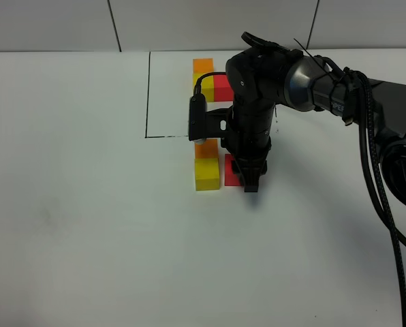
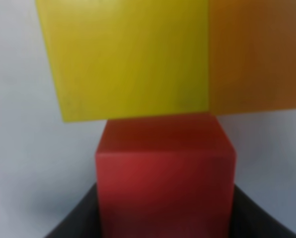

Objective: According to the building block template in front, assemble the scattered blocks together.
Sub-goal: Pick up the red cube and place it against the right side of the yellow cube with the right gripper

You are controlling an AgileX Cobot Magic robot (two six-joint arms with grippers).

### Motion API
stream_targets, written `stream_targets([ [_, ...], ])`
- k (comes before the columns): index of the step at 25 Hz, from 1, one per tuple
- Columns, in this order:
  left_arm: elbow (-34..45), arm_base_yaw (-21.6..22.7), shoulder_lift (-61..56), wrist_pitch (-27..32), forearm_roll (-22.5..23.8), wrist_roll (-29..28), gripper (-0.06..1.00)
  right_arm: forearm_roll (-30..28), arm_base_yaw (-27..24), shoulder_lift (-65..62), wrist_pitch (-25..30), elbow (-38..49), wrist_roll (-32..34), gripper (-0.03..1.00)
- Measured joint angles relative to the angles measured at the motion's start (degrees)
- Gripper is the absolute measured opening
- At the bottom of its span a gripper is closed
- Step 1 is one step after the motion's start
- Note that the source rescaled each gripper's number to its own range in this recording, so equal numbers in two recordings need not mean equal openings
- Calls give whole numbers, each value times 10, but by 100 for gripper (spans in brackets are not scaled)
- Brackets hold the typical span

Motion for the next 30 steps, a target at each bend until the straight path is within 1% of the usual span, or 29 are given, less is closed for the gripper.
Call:
stream_targets([
  [30, 0, 0, 0, 0, 0, 2, 70, 6, 3, 7, 14, -5, -16, 1],
])
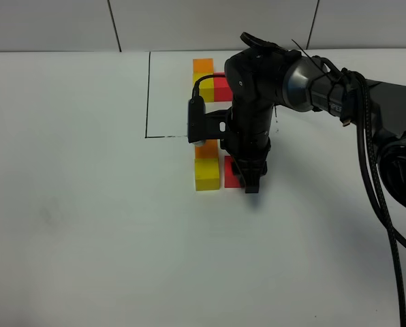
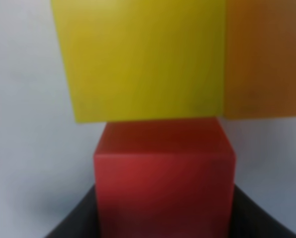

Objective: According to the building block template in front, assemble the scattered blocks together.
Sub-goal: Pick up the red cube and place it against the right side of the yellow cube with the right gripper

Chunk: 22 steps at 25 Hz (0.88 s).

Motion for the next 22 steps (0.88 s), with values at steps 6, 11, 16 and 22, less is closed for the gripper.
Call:
stream_targets([
  [6, 0, 0, 0, 0, 0, -1, 70, 7, 7, 0, 7, 0, 0, 1],
  [11, 0, 0, 0, 0, 0, -1, 70, 7, 7, 1, 2, 0, 0, 1],
  [16, 0, 0, 0, 0, 0, -1, 70, 7, 7, 1, 2, 0, 0, 1],
  [22, 0, 0, 0, 0, 0, -1, 70, 7, 7, 1, -2, 0, 2, 1],
])
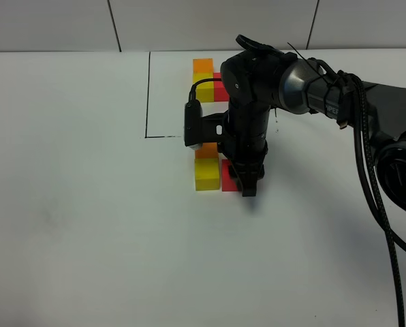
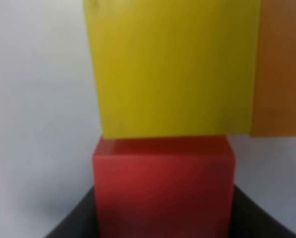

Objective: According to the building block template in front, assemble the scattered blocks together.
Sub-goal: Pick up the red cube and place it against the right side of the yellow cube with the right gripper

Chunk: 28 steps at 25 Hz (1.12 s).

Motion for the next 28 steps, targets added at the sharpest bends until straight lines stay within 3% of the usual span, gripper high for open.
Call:
stream_targets([
  [28, 0, 0, 0, 0, 0, 0, 70, 3, 1, 3, -12, 0, 0, 1],
])
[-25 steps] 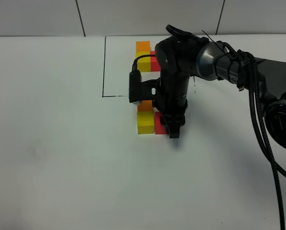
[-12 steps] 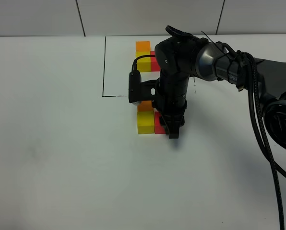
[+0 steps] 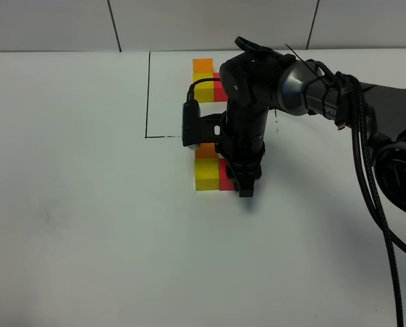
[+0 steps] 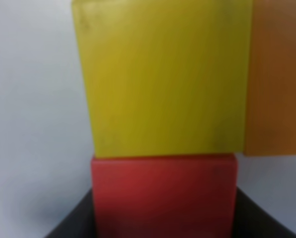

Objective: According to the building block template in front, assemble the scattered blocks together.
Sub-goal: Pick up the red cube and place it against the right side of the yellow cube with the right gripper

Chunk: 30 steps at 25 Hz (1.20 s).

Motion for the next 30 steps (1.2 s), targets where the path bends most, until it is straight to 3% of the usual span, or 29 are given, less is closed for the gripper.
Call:
stream_targets([
  [30, 0, 0, 0, 0, 0, -2, 70, 15, 0, 1, -12, 0, -20, 1],
])
